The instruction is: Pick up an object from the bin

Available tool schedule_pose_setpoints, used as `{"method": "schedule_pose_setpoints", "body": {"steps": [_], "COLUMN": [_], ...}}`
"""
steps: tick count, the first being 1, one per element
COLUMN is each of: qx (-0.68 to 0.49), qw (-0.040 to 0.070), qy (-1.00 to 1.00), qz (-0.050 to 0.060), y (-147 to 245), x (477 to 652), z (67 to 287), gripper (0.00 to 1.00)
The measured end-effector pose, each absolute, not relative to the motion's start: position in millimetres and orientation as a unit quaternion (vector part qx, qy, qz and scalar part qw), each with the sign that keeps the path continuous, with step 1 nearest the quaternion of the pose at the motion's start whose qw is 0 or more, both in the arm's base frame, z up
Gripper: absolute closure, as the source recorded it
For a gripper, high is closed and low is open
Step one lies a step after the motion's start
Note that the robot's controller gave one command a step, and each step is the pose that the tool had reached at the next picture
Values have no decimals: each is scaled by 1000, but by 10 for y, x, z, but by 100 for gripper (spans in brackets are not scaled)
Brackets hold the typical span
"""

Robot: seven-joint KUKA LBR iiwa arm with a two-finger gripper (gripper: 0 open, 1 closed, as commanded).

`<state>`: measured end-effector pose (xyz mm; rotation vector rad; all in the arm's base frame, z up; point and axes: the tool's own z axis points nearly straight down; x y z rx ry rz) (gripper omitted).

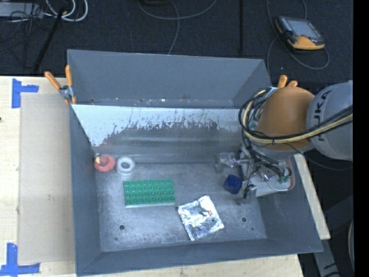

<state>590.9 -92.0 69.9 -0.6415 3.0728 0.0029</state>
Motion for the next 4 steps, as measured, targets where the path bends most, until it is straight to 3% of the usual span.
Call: {"method": "schedule_pose_setpoints", "body": {"steps": [1, 2, 3, 4], "qx": [-205, -205, -206, -207], "qw": [1, 1, 1, 1], "qy": [979, 979, 979, 978], "qz": [0, 0, 0, 0], "y": [-927, -926, -926, -925], "x": [5907, 5907, 5907, 5907], "z": [698, 698, 699, 699], "gripper": [100, 0, 100, 0]}}
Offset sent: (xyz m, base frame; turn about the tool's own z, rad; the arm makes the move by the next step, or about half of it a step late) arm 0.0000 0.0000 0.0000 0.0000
